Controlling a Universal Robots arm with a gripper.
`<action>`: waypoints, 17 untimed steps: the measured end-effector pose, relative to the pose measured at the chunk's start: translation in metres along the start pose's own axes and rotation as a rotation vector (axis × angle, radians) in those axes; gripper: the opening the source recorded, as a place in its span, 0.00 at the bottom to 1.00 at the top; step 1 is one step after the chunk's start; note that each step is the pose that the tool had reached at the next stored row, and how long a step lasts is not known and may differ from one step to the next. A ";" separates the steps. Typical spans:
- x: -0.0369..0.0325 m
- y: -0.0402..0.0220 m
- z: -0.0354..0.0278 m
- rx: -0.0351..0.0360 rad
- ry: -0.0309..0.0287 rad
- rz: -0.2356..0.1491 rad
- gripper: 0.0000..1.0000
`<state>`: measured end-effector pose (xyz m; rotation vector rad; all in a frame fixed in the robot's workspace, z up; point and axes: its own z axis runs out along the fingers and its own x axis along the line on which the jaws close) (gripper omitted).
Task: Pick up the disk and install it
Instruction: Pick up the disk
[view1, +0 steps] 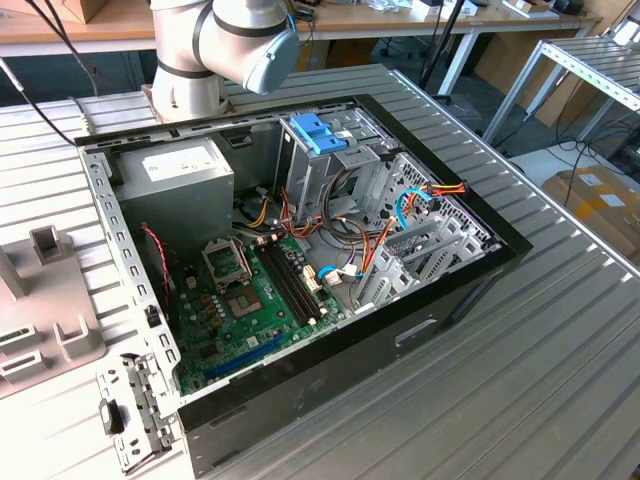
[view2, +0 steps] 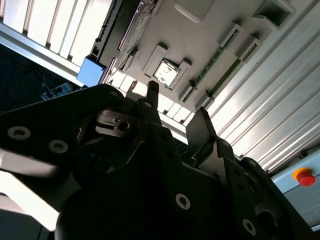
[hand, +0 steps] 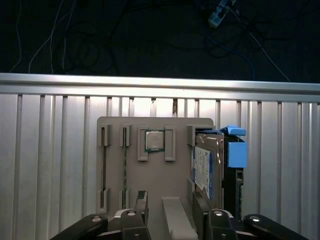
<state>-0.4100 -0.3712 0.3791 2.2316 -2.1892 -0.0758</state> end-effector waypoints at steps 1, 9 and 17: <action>0.0000 0.0000 0.0000 0.0000 0.0000 0.000 0.54; -0.0004 0.0000 0.0007 0.0004 -0.0003 0.000 0.54; -0.0074 -0.0002 0.0031 0.0001 -0.0016 0.000 0.54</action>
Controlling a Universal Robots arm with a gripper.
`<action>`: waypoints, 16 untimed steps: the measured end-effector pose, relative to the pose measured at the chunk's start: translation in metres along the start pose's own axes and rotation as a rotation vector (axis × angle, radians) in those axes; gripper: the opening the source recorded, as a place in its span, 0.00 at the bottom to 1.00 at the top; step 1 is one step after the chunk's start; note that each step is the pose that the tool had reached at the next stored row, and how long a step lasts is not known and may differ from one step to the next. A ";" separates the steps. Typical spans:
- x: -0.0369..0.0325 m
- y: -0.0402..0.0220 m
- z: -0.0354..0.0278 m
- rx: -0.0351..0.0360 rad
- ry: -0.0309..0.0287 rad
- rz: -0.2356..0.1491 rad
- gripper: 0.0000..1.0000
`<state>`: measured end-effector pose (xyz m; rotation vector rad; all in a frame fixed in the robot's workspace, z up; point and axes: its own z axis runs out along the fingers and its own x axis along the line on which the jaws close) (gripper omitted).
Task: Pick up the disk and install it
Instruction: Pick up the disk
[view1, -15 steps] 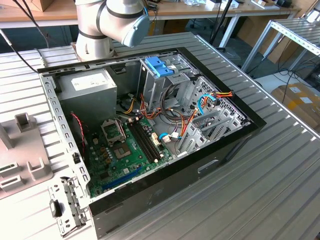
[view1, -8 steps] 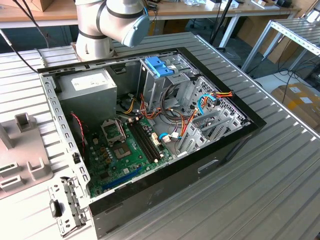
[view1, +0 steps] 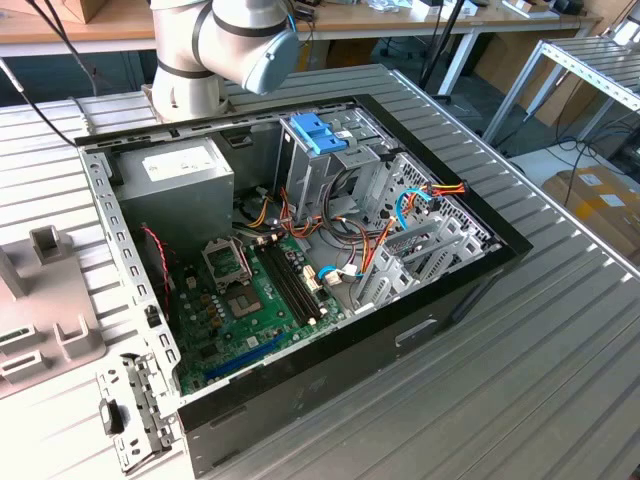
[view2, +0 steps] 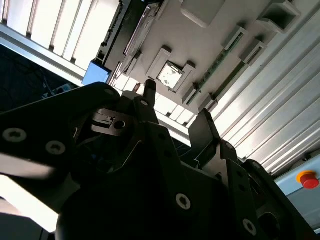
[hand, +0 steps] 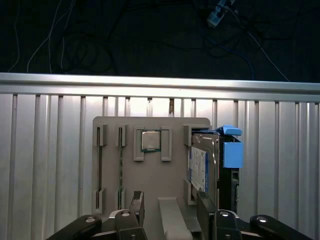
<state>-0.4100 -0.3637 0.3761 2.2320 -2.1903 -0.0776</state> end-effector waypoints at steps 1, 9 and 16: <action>-0.0006 0.0000 0.0002 0.0001 -0.0003 0.000 0.54; -0.0062 -0.0002 0.0026 0.0001 -0.0032 0.000 0.54; -0.0090 -0.0003 0.0040 0.0001 -0.0053 0.000 0.54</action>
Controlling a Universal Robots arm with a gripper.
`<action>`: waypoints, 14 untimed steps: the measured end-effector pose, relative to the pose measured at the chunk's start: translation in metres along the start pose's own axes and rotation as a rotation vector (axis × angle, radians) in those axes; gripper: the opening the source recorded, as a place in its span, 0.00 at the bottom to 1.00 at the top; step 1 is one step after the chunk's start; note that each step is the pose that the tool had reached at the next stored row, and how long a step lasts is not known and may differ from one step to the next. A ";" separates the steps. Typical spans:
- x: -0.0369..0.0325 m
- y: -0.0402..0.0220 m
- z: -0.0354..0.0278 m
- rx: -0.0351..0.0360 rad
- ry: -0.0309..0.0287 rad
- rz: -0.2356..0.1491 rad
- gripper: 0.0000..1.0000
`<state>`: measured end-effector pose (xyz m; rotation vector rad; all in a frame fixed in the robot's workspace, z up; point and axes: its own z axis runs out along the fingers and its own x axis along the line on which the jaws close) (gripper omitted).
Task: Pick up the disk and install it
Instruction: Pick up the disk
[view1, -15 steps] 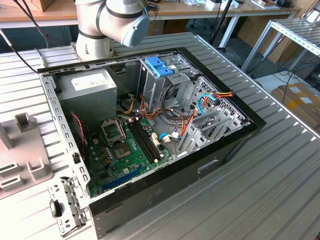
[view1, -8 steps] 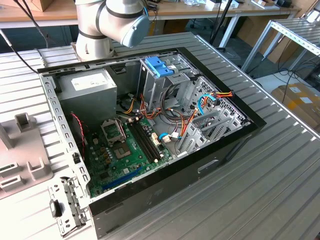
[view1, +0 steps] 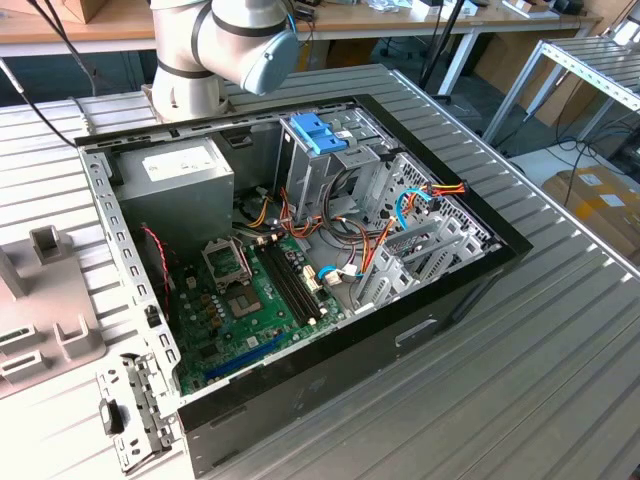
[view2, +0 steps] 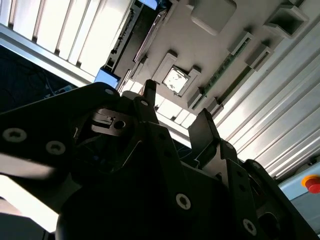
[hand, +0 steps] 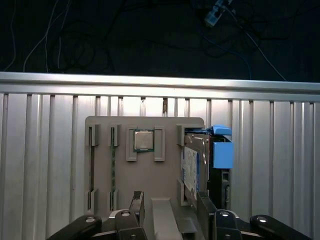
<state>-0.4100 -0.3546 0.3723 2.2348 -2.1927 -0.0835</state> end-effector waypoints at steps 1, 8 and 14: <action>-0.0003 0.0000 0.0002 0.0000 -0.0003 0.000 0.54; -0.0045 -0.0002 0.0022 0.0000 -0.0034 0.000 0.54; -0.0069 -0.0003 0.0036 0.0001 -0.0052 0.000 0.54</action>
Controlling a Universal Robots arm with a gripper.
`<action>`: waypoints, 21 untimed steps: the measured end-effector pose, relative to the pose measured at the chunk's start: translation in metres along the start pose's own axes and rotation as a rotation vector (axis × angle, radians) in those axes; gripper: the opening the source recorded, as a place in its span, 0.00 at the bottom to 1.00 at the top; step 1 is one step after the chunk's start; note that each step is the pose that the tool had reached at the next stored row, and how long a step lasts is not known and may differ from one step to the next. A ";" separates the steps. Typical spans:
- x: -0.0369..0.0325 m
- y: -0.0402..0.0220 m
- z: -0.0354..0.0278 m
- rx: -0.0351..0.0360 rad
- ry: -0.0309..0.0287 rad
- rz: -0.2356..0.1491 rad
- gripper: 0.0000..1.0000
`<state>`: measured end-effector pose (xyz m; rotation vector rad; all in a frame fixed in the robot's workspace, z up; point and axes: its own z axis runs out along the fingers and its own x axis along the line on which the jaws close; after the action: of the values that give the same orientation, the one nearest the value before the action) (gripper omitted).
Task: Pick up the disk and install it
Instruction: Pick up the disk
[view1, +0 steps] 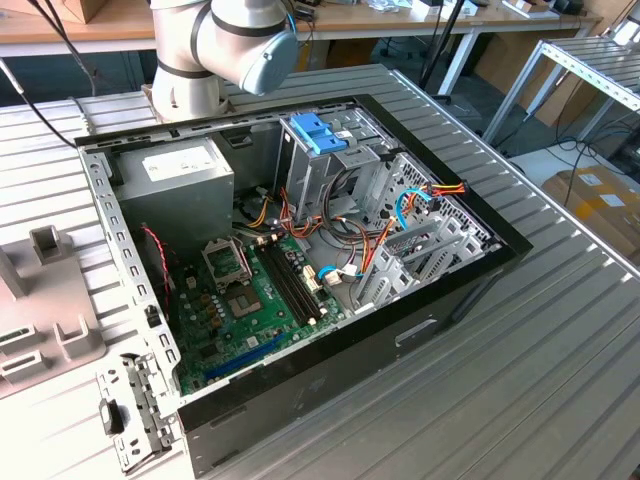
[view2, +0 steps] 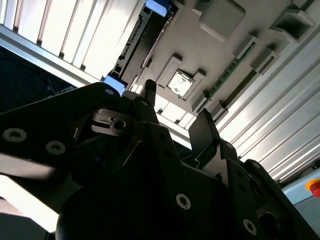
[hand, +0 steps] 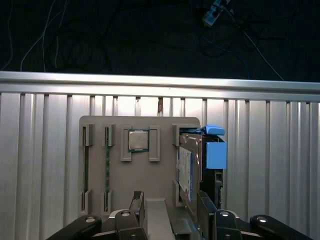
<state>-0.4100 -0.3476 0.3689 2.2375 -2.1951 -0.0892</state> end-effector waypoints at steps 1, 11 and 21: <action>-0.0003 0.0000 0.0002 -0.0001 -0.0002 0.000 0.54; -0.0041 -0.0002 0.0024 0.0000 -0.0029 0.000 0.54; -0.0085 -0.0004 0.0047 0.0000 -0.0056 0.000 0.54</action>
<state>-0.4100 -0.3389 0.3645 2.2404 -2.1976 -0.0955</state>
